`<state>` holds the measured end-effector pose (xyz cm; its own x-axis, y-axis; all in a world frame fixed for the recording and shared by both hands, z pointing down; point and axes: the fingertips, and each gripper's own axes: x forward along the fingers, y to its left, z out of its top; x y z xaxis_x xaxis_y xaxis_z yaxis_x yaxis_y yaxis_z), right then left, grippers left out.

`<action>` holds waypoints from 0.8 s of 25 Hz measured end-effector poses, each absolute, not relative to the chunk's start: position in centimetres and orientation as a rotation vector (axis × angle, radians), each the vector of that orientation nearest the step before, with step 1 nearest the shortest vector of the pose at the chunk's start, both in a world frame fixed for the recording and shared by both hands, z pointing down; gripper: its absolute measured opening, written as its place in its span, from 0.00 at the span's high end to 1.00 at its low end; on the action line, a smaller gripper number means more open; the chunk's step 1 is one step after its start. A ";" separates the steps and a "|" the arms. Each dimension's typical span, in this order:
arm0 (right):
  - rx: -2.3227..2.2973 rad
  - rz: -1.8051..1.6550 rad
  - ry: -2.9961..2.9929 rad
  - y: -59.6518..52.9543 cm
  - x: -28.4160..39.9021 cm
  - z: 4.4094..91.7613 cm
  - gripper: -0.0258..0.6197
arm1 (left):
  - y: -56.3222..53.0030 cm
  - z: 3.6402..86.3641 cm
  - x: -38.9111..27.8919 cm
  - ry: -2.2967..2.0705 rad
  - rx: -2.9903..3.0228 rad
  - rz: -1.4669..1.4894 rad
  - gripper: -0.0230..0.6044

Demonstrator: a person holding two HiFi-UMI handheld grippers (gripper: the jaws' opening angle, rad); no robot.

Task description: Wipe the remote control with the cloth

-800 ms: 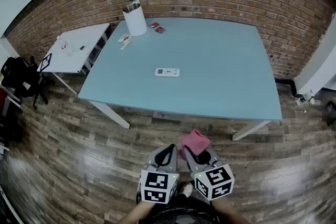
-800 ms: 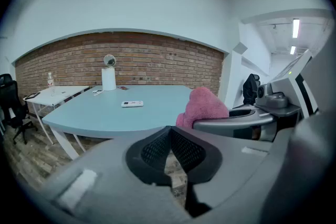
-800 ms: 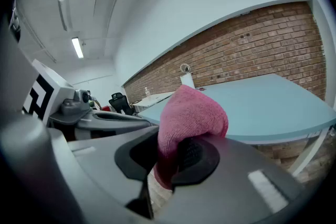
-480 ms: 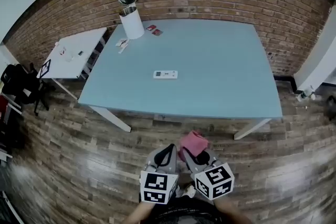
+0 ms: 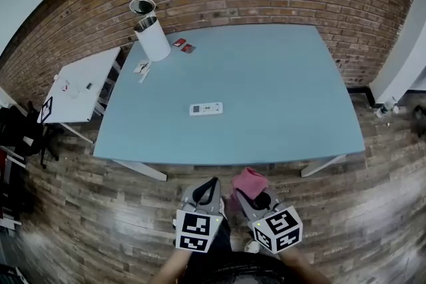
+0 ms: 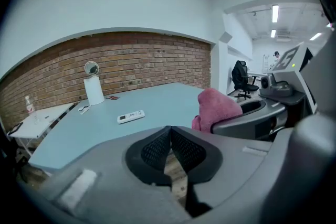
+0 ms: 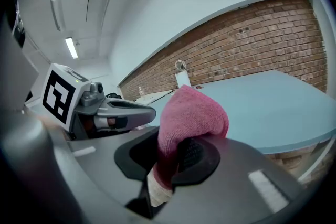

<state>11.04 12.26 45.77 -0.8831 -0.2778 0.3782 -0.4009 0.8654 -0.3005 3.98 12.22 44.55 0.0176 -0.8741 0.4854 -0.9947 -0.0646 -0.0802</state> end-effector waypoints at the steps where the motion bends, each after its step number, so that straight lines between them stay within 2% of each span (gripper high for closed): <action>1: 0.520 0.540 -2.710 11.5 10.4 45.8 0.86 | 11.4 44.7 3.2 -1.910 2.032 0.631 0.95; 5: 0.558 0.540 -2.697 8.5 7.8 45.9 0.86 | 8.2 45.4 -0.3 -1.836 2.087 0.705 0.91; 8: 0.599 0.549 -2.682 6.3 6.0 45.8 0.86 | 5.8 46.3 -2.5 -1.743 2.146 0.809 0.84; 16: 0.682 0.542 -2.636 1.5 2.1 45.1 0.86 | -0.7 48.9 -6.9 -1.365 2.329 1.202 0.70; 20: 0.719 0.531 -2.619 -0.5 0.7 44.8 0.86 | -3.1 51.2 -8.6 -1.097 2.378 1.425 0.66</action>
<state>0.72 -0.45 44.83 -0.8003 -0.4046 0.4424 -0.5450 0.7984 -0.2558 -8.62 -3.11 51.17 0.2769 -0.5074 0.8160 -0.6593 -0.7181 -0.2228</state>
